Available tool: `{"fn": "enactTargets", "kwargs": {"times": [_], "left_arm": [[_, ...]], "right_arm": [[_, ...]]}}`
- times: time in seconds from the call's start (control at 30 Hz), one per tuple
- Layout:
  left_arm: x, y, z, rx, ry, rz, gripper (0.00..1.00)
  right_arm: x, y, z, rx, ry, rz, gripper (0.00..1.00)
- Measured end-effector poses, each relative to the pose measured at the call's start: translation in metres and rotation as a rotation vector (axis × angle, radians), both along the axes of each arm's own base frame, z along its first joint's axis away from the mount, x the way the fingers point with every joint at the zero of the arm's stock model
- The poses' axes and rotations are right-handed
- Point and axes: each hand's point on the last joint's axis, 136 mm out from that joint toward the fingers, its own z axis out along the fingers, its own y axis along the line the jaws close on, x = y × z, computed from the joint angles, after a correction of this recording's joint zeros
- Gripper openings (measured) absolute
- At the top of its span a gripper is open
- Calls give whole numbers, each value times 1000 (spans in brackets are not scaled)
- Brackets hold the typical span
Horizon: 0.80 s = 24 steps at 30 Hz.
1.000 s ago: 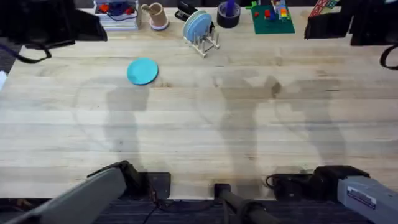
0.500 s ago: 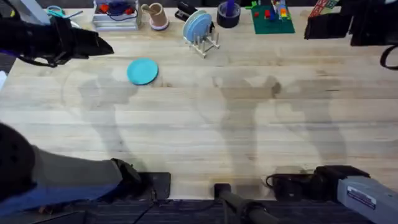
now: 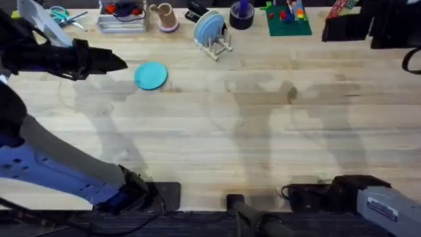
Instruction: Pick up the plates from the table one by one and place each into a slot on the dish rack.
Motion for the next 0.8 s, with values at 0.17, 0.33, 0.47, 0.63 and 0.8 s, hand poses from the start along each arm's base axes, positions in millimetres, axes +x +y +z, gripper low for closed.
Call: {"fn": "enactTargets", "kwargs": {"times": [0.17,0.33,0.47,0.63,0.8], "left_arm": [[4,3,-13,-7,5,-1,39],[10,1,-22,-11,4,-15,39],[16,-9,-34,-15,10,-51,39],[27,-21,-49,-15,12,-85,39],[32,-20,-52,-12,8,-74,38]], "right_arm": [[0,0,0,0,0,0,995],[0,0,0,0,1,0,995],[0,0,0,0,1,0,995],[0,0,0,0,2,0,993],[0,0,0,0,2,0,994]]}}
